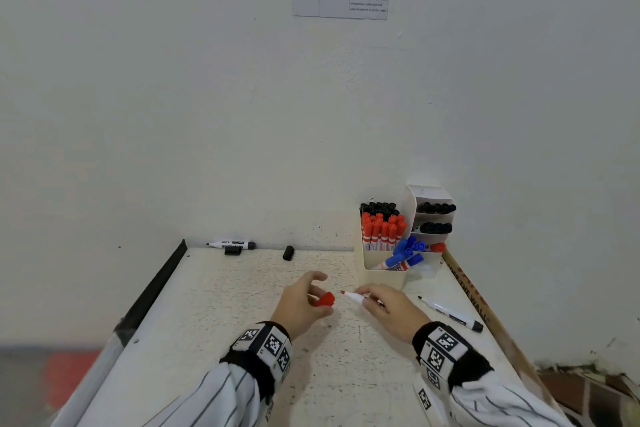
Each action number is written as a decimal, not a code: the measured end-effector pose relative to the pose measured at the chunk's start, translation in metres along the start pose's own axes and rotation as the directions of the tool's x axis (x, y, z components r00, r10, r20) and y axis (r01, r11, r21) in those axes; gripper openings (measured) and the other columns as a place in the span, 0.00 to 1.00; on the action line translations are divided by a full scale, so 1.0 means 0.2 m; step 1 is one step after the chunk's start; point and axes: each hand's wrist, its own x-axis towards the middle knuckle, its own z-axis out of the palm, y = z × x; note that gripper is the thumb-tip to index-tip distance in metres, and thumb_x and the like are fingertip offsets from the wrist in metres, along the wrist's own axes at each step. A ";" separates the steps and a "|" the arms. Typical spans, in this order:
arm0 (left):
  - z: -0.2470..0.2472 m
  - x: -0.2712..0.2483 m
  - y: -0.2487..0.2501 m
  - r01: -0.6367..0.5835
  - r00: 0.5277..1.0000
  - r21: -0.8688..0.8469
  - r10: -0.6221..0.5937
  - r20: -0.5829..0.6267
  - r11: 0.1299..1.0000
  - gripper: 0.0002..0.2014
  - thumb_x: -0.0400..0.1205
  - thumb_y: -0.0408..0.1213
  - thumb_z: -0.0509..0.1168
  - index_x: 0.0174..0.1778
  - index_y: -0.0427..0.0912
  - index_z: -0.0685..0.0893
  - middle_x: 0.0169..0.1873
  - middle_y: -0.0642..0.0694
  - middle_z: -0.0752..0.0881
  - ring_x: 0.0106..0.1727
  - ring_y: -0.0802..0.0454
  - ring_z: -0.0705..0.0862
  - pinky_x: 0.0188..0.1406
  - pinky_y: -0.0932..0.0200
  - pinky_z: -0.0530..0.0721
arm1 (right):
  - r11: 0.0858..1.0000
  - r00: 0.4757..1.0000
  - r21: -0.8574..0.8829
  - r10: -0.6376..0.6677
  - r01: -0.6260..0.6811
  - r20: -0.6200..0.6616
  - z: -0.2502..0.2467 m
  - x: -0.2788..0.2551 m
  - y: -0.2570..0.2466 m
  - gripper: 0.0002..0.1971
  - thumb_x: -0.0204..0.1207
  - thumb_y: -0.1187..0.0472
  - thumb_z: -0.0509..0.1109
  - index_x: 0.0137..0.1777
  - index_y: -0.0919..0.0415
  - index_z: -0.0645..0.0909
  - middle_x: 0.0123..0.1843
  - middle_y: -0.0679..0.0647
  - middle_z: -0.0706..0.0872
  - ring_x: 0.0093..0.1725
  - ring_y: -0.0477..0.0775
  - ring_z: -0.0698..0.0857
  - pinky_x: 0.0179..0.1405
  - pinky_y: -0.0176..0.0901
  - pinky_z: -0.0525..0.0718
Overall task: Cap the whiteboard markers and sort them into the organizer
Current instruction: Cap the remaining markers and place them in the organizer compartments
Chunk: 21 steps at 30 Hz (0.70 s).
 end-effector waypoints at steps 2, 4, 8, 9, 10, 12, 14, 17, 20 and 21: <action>-0.01 -0.02 0.00 -0.009 1.000 0.053 0.010 -0.020 0.999 0.19 0.70 0.30 0.75 0.54 0.49 0.81 0.45 0.51 0.85 0.44 0.58 0.85 0.49 0.68 0.83 | 0.999 0.999 -0.030 -0.043 0.044 0.014 0.02 0.00 -0.06 0.14 0.83 0.54 0.57 0.65 0.48 0.76 0.57 0.49 0.80 0.55 0.47 0.78 0.59 0.42 0.77; -0.04 -0.04 -0.01 -0.016 1.000 0.113 0.019 -0.025 0.994 0.17 0.71 0.32 0.76 0.54 0.47 0.84 0.47 0.53 0.85 0.47 0.59 0.84 0.52 0.69 0.81 | 0.996 0.997 -0.044 -0.077 0.077 0.005 0.03 -0.01 -0.10 0.14 0.83 0.54 0.58 0.65 0.48 0.76 0.56 0.48 0.79 0.54 0.46 0.77 0.58 0.42 0.77; -0.09 -0.09 -0.01 -0.067 0.998 0.181 0.062 0.034 0.981 0.17 0.73 0.34 0.74 0.58 0.47 0.85 0.46 0.55 0.85 0.47 0.60 0.82 0.49 0.75 0.76 | 0.983 0.992 -0.132 -0.121 0.126 0.041 0.06 -0.02 -0.16 0.14 0.82 0.51 0.58 0.66 0.45 0.76 0.53 0.47 0.77 0.52 0.43 0.74 0.55 0.42 0.76; -0.09 -0.10 -0.01 -0.092 0.994 0.212 0.077 0.080 0.973 0.16 0.75 0.36 0.72 0.59 0.47 0.85 0.48 0.54 0.86 0.48 0.60 0.82 0.49 0.75 0.75 | 0.980 0.990 -0.145 -0.132 0.139 0.052 0.07 -0.02 -0.17 0.14 0.82 0.51 0.59 0.66 0.45 0.76 0.52 0.47 0.77 0.52 0.43 0.74 0.55 0.41 0.76; -0.10 -0.12 -0.01 -0.114 0.989 0.241 0.087 0.123 0.964 0.15 0.77 0.37 0.70 0.60 0.46 0.85 0.49 0.52 0.87 0.48 0.61 0.81 0.50 0.74 0.75 | 0.978 0.987 -0.145 -0.146 0.153 0.063 0.08 -0.02 -0.18 0.15 0.80 0.51 0.61 0.65 0.47 0.77 0.52 0.47 0.78 0.52 0.44 0.74 0.56 0.40 0.75; -0.12 -0.15 0.00 -0.131 0.984 0.265 0.093 0.151 0.955 0.12 0.81 0.39 0.64 0.60 0.46 0.85 0.46 0.51 0.87 0.43 0.61 0.80 0.45 0.74 0.75 | 0.975 0.982 -0.129 -0.171 0.181 0.084 0.09 -0.02 -0.20 0.15 0.77 0.54 0.67 0.63 0.51 0.77 0.54 0.49 0.80 0.51 0.44 0.75 0.53 0.36 0.74; -0.15 -0.17 0.00 -0.097 0.988 0.254 0.062 0.142 0.962 0.10 0.84 0.40 0.59 0.47 0.46 0.86 0.34 0.54 0.83 0.32 0.62 0.75 0.32 0.75 0.71 | 0.970 0.978 -0.136 -0.189 0.200 0.091 0.10 -0.02 -0.22 0.14 0.75 0.57 0.69 0.61 0.55 0.79 0.50 0.48 0.79 0.49 0.45 0.75 0.48 0.33 0.70; -0.17 -0.20 0.02 -0.032 0.993 0.268 0.000 0.121 0.963 0.19 0.86 0.42 0.53 0.28 0.48 0.77 0.25 0.54 0.76 0.25 0.58 0.70 0.26 0.68 0.68 | 0.957 0.970 -0.176 -0.213 0.231 0.115 0.13 -0.05 -0.27 0.15 0.78 0.53 0.65 0.65 0.49 0.78 0.50 0.49 0.81 0.50 0.48 0.76 0.48 0.38 0.72; -0.18 -0.22 0.01 -0.016 0.999 0.322 0.003 0.043 0.947 0.22 0.86 0.46 0.52 0.28 0.44 0.78 0.22 0.52 0.75 0.23 0.57 0.69 0.23 0.69 0.66 | 0.923 0.965 -0.286 -0.230 0.256 0.124 0.15 -0.08 -0.32 0.19 0.80 0.48 0.59 0.71 0.41 0.71 0.55 0.50 0.81 0.56 0.51 0.78 0.49 0.43 0.74; -0.18 -0.23 0.00 0.004 1.000 0.327 -0.003 -0.002 0.945 0.22 0.87 0.47 0.51 0.31 0.42 0.81 0.23 0.51 0.75 0.23 0.57 0.70 0.23 0.69 0.67 | 0.926 0.964 -0.273 -0.237 0.261 0.118 0.15 -0.09 -0.33 0.19 0.81 0.48 0.59 0.72 0.40 0.70 0.56 0.50 0.80 0.57 0.51 0.78 0.49 0.43 0.74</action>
